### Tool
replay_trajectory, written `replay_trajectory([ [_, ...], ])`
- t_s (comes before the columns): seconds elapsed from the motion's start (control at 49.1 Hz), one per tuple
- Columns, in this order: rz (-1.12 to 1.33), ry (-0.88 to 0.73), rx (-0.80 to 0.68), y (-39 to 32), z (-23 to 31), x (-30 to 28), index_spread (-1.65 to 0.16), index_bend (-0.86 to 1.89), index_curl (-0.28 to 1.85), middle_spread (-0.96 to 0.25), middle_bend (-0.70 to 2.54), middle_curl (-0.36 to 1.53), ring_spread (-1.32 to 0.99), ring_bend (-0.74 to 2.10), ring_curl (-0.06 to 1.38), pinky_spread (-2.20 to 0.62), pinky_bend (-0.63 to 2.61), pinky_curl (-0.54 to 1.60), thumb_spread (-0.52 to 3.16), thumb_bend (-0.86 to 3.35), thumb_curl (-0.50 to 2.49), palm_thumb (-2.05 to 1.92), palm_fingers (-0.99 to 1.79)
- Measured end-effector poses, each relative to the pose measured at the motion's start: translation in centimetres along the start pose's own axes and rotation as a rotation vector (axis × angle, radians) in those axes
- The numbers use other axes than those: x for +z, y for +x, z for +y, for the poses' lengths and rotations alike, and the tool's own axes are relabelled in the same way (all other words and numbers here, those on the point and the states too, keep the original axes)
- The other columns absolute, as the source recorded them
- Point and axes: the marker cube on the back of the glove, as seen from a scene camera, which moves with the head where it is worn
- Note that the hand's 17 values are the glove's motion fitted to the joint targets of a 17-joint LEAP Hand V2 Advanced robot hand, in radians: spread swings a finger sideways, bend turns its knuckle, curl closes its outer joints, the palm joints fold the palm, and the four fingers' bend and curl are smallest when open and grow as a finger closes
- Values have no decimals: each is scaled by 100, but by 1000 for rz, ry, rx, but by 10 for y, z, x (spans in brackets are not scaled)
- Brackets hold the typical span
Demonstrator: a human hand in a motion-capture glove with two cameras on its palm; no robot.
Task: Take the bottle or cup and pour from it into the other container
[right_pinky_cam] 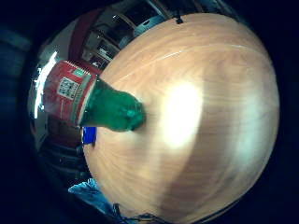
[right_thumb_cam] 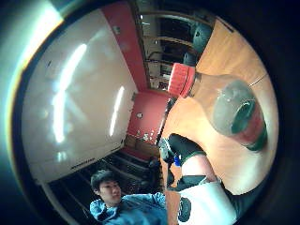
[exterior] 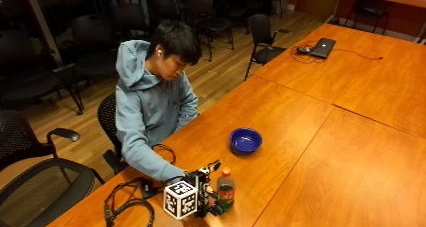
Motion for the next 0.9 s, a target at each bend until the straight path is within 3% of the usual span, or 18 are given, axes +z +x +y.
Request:
replay_trajectory([
  [0.712,-88,-12,13,0,-19,44,-36,11,16,16,18,28,18,54,29,28,78,28,88,-3,36,60,-1],
  [0.895,-78,42,-6,-2,-20,48,-36,13,17,14,21,29,17,61,30,26,87,30,84,-2,37,65,26],
])
